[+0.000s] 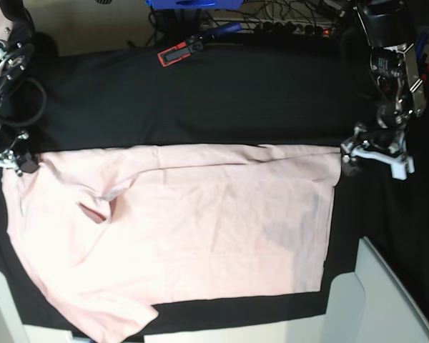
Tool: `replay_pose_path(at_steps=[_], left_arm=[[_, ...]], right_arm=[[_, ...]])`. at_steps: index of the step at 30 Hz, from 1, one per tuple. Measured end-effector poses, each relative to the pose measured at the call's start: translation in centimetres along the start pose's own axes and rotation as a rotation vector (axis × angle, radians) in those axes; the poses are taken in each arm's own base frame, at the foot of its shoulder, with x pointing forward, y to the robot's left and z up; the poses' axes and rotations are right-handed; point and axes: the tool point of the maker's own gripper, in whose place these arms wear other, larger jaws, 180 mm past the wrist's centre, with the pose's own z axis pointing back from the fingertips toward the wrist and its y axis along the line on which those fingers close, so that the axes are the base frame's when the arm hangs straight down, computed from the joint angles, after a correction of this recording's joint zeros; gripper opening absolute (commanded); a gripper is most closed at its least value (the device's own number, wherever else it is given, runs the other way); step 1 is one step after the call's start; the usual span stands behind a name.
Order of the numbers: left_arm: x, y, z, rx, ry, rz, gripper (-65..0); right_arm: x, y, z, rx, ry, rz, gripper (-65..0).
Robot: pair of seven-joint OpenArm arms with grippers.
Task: Fold the T-shirt properly
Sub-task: 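Move both grippers to the folded edge corners of the shirt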
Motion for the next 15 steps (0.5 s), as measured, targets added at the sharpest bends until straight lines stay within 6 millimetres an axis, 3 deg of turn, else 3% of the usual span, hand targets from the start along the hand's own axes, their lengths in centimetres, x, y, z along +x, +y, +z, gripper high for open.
replay_pose_path(at_steps=[5, 9, 15], left_arm=[[-1.2, -2.9, -1.6, -0.06, 0.043, -0.026, -20.7], [-2.6, -3.0, -2.3, -0.059, 0.061, 0.007, -20.8], [-2.9, -2.9, -2.3, -0.063, 0.06, 0.014, -20.8]], right_arm=[[0.0, 0.0, 0.0, 0.0, 0.002, 0.0, -64.7], [0.0, 0.0, 0.0, 0.0, 0.002, 0.0, -64.7], [-0.1, -0.1, 0.0, -0.001, 0.004, -0.001, -64.7]])
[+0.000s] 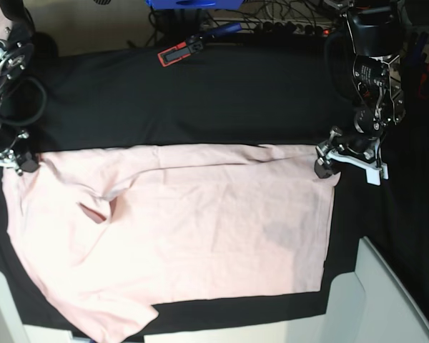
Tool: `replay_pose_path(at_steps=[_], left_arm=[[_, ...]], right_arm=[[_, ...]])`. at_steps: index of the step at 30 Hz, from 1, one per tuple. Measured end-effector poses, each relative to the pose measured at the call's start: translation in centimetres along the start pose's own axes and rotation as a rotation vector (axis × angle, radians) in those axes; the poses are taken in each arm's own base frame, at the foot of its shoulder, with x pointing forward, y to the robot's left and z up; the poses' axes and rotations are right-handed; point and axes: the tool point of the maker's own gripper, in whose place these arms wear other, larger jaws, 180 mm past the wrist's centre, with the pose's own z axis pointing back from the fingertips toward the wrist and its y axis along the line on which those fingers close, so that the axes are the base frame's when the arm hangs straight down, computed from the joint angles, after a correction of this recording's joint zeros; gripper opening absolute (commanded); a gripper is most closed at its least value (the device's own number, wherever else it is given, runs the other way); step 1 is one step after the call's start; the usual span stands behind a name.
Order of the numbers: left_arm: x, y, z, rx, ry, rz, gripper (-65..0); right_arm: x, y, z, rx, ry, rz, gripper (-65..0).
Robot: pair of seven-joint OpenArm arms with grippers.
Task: Fold the T-shirt properly
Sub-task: 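Move both grippers to the folded edge corners of the shirt, then grasp the folded edge corners and pull them toward the hem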
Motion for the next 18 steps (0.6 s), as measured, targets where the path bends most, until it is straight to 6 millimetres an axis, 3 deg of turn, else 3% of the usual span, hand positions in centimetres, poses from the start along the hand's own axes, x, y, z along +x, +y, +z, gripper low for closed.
replay_pose_path(at_steps=[10, 12, 18], left_arm=[[-1.6, -1.6, -0.2, -0.036, -0.005, 0.032, -23.7], [-1.8, -1.5, -0.1, -0.039, -0.002, 0.033, -29.6], [-2.5, -0.9, 0.0, -0.021, 0.026, 0.038, -58.1]], right_arm=[[0.0, 0.0, 0.0, -0.001, 0.0, 0.0, -64.7], [0.0, 0.0, 0.0, -0.001, 0.0, 0.001, -64.7], [0.0, 0.0, 0.0, -0.001, 0.001, 0.001, -64.7]])
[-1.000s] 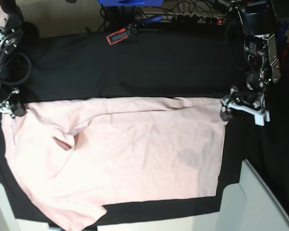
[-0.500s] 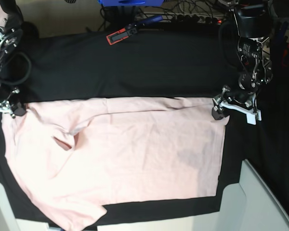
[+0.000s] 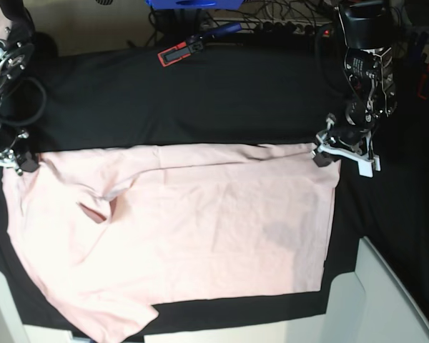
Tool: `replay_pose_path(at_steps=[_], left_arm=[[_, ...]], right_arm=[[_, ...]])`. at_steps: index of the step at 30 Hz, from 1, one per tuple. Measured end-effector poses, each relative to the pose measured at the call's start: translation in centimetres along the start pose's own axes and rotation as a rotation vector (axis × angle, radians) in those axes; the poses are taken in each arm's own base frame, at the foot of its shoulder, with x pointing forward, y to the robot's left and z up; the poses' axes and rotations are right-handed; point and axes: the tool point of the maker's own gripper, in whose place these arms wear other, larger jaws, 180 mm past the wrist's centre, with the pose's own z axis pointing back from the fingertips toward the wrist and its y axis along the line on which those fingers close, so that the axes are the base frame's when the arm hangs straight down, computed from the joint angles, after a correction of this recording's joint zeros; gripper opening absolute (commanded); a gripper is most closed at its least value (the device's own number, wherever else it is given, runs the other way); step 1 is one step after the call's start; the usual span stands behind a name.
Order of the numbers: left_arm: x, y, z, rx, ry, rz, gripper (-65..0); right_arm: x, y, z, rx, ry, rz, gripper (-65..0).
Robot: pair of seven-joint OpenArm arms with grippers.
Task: Fold the T-shirt properly
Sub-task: 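Grasp the folded edge corners and pull them toward the hem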
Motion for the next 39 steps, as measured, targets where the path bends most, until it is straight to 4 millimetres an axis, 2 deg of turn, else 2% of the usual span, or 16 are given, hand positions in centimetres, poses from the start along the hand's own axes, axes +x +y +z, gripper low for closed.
replay_pose_path(at_steps=[8, 10, 13, 18, 27, 32, 34, 39], left_arm=[[-0.5, 0.4, 0.2, 0.005, 0.009, 0.003, -60.6], [-0.6, 0.4, 0.3, 0.006, 0.01, 0.003, -65.0], [-0.7, 0.4, 0.6, 0.006, 0.007, -0.006, -65.0], [-1.7, 0.6, 2.0, 0.012, 0.028, -0.049, -65.0], [-2.1, 1.3, 2.5, 0.03, 0.037, -0.058, -65.0], [-2.2, 1.3, 2.6, 0.027, 0.036, -0.056, -65.0], [-2.2, 1.3, 2.6, 0.027, 0.035, -0.056, -65.0], [-2.5, 1.4, 2.7, 0.029, 0.04, -0.054, -65.0]], right_arm=[[0.0, 0.0, 0.0, 0.0, 0.0, 0.0, -64.7], [0.0, 0.0, 0.0, 0.0, 0.0, 0.0, -64.7], [0.1, -0.1, 0.1, -0.002, 0.001, 0.003, -64.9], [0.7, -1.3, 1.0, -0.026, -0.012, 0.011, -64.9], [-0.1, -2.3, 1.5, -0.04, -0.005, 0.004, -64.9], [1.6, -1.5, 2.6, -0.023, -0.041, 0.104, -64.9], [1.6, -1.3, 2.7, -0.023, -0.028, 0.11, -64.9], [1.5, -2.5, 3.7, -0.027, -0.031, 0.037, -64.9]])
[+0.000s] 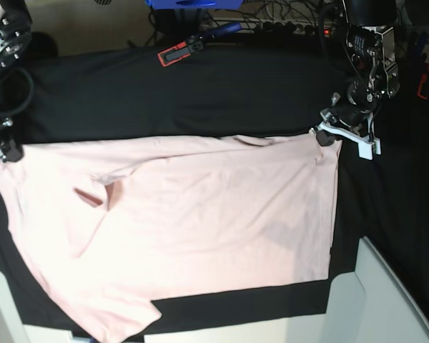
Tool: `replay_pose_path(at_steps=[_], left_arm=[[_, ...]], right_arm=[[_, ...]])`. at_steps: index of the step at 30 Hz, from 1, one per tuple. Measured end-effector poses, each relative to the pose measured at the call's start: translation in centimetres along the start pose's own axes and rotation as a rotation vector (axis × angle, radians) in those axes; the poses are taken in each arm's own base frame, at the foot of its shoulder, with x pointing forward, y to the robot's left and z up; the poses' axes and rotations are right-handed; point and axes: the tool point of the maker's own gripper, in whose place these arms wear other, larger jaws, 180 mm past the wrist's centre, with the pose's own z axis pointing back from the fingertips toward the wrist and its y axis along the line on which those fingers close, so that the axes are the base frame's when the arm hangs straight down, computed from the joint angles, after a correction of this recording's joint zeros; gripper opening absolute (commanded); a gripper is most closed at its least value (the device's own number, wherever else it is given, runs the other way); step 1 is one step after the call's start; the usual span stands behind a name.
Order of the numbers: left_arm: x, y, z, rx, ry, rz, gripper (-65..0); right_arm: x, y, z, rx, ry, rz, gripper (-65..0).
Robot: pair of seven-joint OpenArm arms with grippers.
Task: Fold the T-shirt properly
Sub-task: 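Grasp the folded edge corners and pull them toward the hem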
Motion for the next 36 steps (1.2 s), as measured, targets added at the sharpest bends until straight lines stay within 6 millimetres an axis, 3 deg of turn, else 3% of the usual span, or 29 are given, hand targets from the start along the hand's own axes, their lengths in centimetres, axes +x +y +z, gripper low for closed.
replay_pose_path(at_steps=[7, 12, 21, 27, 36], left_arm=[[-0.8, 0.1, 0.5, -0.007, 0.003, -0.002, -65.0], [-2.0, -0.2, 1.9, -0.006, 0.029, -0.048, -65.0], [-3.1, 0.0, 3.1, 0.001, 0.048, -0.067, -65.0], [-4.0, 0.6, 3.7, 0.011, 0.062, -0.062, -65.0], [-5.1, 0.5, 5.2, 0.008, 0.075, -0.088, -65.0]], right_arm=[[-1.3, -1.6, 0.9, -0.029, 0.037, -0.02, -64.9], [-1.8, -2.8, 2.1, -0.058, 0.038, -0.004, -64.9], [-1.5, -3.8, 4.4, -0.102, 0.04, 0.052, -64.9], [-3.9, -6.1, 5.9, -0.147, 0.087, 0.019, -64.9], [-3.8, -6.6, 8.1, -0.194, 0.073, 0.104, -64.9]])
